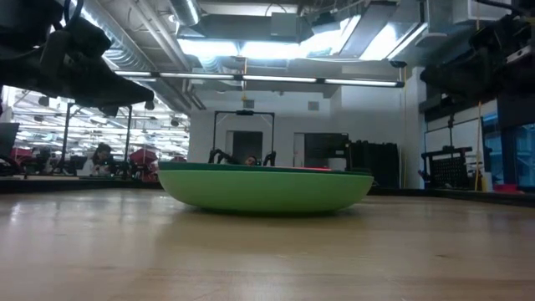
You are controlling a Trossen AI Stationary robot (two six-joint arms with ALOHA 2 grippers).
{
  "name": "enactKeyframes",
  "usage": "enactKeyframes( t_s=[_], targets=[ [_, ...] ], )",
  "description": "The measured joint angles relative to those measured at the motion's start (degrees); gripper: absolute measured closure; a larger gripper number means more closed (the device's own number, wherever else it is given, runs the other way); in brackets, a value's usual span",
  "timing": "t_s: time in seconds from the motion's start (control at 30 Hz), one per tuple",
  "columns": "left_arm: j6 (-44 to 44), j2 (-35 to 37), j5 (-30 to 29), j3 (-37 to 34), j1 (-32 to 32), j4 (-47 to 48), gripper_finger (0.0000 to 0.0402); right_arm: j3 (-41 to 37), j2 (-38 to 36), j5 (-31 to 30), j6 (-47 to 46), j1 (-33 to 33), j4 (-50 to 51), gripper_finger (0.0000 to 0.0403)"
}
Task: Stack plastic plates
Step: Return to Home Position
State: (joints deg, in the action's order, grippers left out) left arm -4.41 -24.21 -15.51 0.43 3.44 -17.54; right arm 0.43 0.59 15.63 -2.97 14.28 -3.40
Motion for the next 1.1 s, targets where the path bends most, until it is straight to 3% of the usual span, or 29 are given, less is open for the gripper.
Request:
enactKeyframes(
  t_s=[0.23,0.67,1.1],
  targets=[
    [0.7,4.3,0.0,0.0,0.0,3.5,0.0388,0.0,0.4,0.0,-0.3,0.0,0.0,0.0398],
    [4.8,23.5,-0.2,0.0,0.0,14.5,0.0388,0.0,0.4,-0.2,3.4,0.0,0.0,0.0398],
    [4.6,23.8,0.3,0.0,0.0,14.6,0.0388,0.0,0.4,-0.2,3.3,0.0,0.0,0.0397]
  ],
)
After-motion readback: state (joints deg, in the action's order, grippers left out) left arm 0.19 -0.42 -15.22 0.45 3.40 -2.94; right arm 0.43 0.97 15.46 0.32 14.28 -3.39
